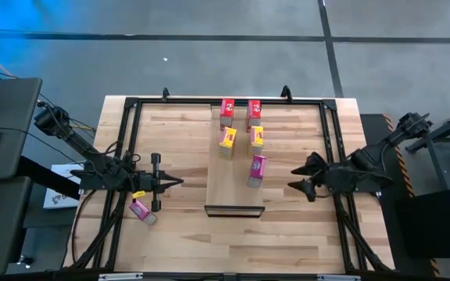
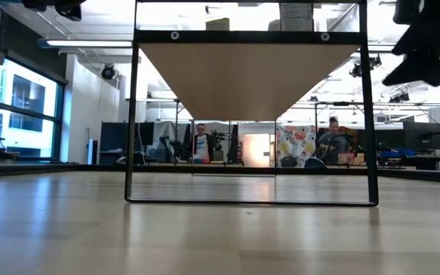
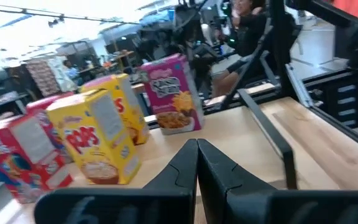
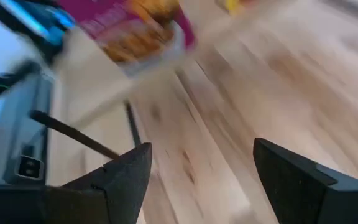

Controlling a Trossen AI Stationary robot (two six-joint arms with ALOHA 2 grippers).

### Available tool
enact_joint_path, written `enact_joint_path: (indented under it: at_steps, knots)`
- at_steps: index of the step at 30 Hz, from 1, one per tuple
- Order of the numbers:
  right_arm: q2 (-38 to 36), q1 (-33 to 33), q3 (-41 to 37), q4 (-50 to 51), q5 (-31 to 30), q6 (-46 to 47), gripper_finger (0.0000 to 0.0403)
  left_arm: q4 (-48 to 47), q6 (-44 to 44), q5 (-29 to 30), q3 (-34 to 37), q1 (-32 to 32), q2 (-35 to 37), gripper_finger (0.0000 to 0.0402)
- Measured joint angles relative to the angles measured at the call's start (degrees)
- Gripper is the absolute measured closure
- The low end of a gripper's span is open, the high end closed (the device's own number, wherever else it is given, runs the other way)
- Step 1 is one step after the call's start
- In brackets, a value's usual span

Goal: Stack cereal on shelf
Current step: Put the purple cereal box on the shelf aligned with the other purple cereal box

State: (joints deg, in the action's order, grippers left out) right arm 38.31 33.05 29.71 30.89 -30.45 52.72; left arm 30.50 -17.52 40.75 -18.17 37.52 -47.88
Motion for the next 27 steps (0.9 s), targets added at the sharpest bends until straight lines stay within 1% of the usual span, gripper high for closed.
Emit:
enact_joint_path:
  at_steps: [3,5,7,9,11,15,16,17,18,21,23,25,27]
  knots:
    - [-5.38,-0.31,-5.88,-10.75,-1.84,-11.69,0.0126,1.87,-0.98,2.7,0.0,0.0,0.0,0.0401]
    - [-8.27,-0.87,-8.72,-16.41,-4.42,-20.6,0.0126,3.22,-1.06,4.37,0.0,0.0,0.0,0.0402]
    - [-10.33,-1.41,-10.65,-21.87,-7.12,-29.1,0.0126,3.41,-1.05,5.13,0.0,-0.01,0.0,0.0401]
    - [-11.38,-1.92,-12.03,-27.18,-8.84,-35.08,0.0126,3.4,-1.09,5.3,0.0,-0.34,0.0,0.0402]
    - [-11.75,-2.39,-12.65,-30.8,-9.9,-36.92,0.0126,3.42,-1.07,5.29,0.0,-1.28,0.0,0.0402]
    - [-11.74,-3.1,-12.64,-33.93,-9.63,-34.72,0.0126,3.33,0.95,4.46,0.0,-5.38,0.0,0.0401]
    - [-11.74,-3.33,-12.63,-34.27,-9.67,-35.38,0.0126,2.96,2.42,3.25,0.0,-7.04,0.0,0.0401]
    - [-11.74,-3.48,-12.63,-34.4,-9.86,-36.43,0.0126,2.13,4.32,0.82,0.0,-8.84,0.0,0.0401]
    - [-11.74,-3.64,-12.63,-34.38,-9.91,-37.61,0.0126,0.78,6.21,-2.58,0.0,-10.74,-0.01,0.0401]
    - [-11.69,-4.39,-12.6,-34.68,-10.53,-41.07,0.0126,-2.97,10.52,-15.57,0.0,-15.93,-0.35,0.0402]
    - [-11.69,-4.99,-12.55,-34.89,-12.18,-41.81,0.0126,-3.51,11.95,-21.92,0.0,-18.4,-0.76,0.0402]
    - [-11.72,-5.58,-12.54,-35.27,-13.18,-41.99,0.0126,-3.47,12.82,-24.18,0.0,-19.88,-1.03,0.0401]
    - [-11.72,-6.15,-12.54,-35.88,-13.73,-42.54,0.0126,-3.1,12.84,-24.06,0.0,-20.42,-0.99,0.0401]
